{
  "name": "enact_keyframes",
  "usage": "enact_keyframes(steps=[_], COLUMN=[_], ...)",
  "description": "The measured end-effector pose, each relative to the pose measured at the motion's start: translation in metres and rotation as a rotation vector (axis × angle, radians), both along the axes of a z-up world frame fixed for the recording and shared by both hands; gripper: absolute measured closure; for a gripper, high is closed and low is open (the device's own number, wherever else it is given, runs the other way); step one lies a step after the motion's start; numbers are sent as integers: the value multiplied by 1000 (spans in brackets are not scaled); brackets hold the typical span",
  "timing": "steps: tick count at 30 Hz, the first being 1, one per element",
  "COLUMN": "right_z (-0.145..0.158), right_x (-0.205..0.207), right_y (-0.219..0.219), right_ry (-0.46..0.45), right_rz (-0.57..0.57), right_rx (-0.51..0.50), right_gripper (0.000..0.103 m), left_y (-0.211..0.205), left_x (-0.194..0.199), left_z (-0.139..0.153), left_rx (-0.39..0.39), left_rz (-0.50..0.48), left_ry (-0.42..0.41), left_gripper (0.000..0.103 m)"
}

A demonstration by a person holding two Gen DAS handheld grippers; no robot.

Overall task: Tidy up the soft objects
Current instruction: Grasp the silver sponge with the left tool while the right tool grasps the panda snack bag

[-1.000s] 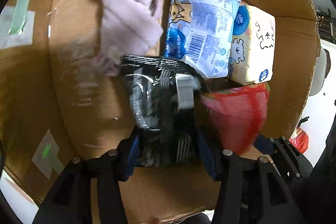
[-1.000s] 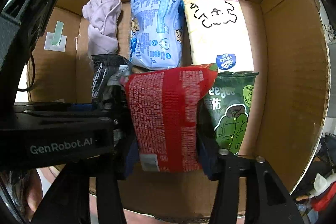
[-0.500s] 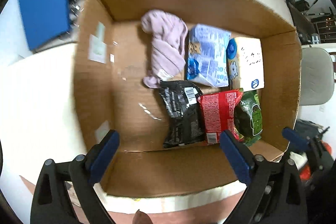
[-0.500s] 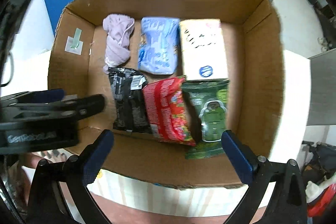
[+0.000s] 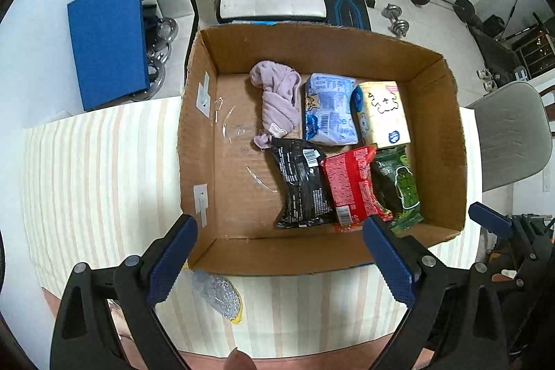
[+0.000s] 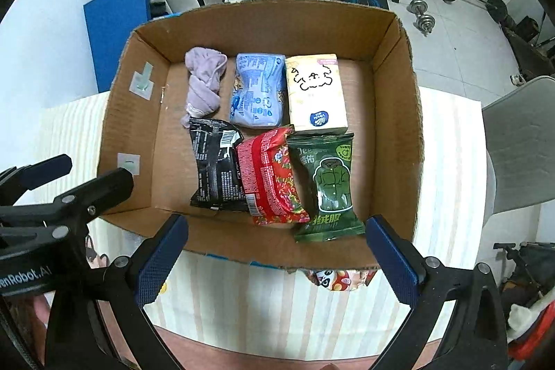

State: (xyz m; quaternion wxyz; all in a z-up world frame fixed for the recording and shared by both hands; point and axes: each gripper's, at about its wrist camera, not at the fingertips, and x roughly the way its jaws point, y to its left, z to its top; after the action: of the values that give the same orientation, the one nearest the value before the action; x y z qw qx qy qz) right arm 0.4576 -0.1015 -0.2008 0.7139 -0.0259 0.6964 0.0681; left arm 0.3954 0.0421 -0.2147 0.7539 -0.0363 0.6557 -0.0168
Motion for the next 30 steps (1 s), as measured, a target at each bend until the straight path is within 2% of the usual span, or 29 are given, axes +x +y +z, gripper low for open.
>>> enact_keyframes(steps=[4, 7, 10, 12, 14, 17, 19, 20, 23, 26, 28, 30], right_z=[15, 33, 37, 26, -1, -40, -66, -80, -107, -119, -122, -124], right_x=[-13, -33, -55, -68, -75, -75, -74, -73, -74, -85, -99, -121], right_y=[-6, -24, -52, -82, -113, -145, -160, -167, -172, -161, -149, -131], right_ry=[-50, -134, -172, -167, -102, -6, 41, 59, 106, 150, 180, 249], right_rz=[-22, -50, -94, -160, -222, -302, -352, -377, -405, -380, -369, -350], right_rx=[12, 31, 44, 61, 65, 132, 192, 226, 289, 305, 316, 351], right_gripper=[0, 0, 0, 0, 0, 0, 9, 17, 35, 44, 45, 45], left_y=[-7, -13, -10, -6, -2, 6, 9, 9, 13, 21, 28, 35], left_x=[-16, -38, -66, -81, -92, -105, -111, -114, -121, -128, -133, -139], left_z=[18, 25, 19, 5, -16, -57, -75, -85, -102, -117, -124, -132], left_rx=[40, 72, 71, 71, 71, -10, -33, -26, 19, 42, 51, 65], left_rz=[7, 22, 64, 95, 137, 210, 237, 245, 254, 263, 270, 277], left_ry=[-71, -135, -145, -129, -91, 1, 39, 51, 61, 84, 94, 109], left_gripper=[5, 5, 5, 5, 5, 5, 5, 5, 5, 5, 5, 5])
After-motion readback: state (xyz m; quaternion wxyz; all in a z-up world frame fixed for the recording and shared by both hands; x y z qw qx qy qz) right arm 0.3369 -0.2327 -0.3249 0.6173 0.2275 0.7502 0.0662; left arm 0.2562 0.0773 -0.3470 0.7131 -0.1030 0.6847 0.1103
